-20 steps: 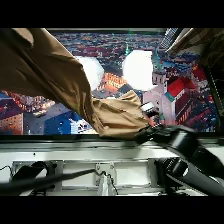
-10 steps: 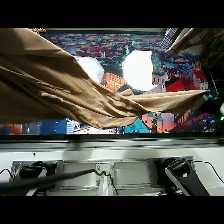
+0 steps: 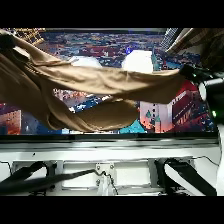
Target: Fold the clothes and pants, and hang the long-sleeved shirts on hangers.
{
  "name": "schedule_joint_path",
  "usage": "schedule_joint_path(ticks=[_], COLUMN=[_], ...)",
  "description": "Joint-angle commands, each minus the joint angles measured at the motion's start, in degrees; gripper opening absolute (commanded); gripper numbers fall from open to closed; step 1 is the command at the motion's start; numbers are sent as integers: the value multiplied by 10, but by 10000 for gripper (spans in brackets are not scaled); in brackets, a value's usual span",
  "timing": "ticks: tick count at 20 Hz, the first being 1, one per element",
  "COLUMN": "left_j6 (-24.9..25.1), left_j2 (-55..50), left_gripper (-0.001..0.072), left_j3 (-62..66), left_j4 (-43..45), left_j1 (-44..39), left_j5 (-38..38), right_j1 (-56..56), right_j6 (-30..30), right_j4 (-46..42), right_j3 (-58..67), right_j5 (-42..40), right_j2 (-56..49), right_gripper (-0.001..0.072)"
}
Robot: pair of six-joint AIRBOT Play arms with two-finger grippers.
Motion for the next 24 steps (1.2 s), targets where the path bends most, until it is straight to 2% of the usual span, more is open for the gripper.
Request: schedule_joint_path(ticks=[1,2,3,4,6,9,10,12,13,15,17,18,22,24], left_j6=[-65,-66,-66,-65,-65,-66,-66,-66,-66,-63,-9,15,26,66], left_j2=[-118,-134,-142,-146,-145,-137,-136,-140,-144,-146,-155,-165,-223,-247], left_gripper=[59,366,525,525,524,523,502,396,396,396,398,398,397,397], left_j3=[1,1,1,1,1,1,1,0,-2,-21,-45,-55,-59,-59], left_j4=[-3,-3,-3,0,-1,-1,-1,-2,-8,-79,-212,-247,-259,-318], left_j1=[27,27,27,28,42,92,116,167,192,244,290,306,324,322], left_j5=[70,82,82,73,49,-29,-69,-146,-171,-174,-153,-148,-123,-82], right_j1=[-18,-13,-7,0,13,30,36,50,58,78,101,112,148,158], right_j6=[-159,-205,-211,-211,-215,-244,-259,-280,-282,-282,-282,-282,-280,-276], right_j4=[183,234,264,283,292,290,289,289,289,289,289,289,289,289], right_j3=[106,136,156,163,165,165,163,153,145,120,99,91,82,82], right_j5=[-22,-8,0,2,18,91,117,145,149,142,140,140,144,138], right_j2=[-157,-179,-191,-192,-184,-176,-176,-175,-175,-168,-163,-160,-156,-151], right_gripper=[380,502,502,496,441,442,442,442,442,442,442,442,441,441])
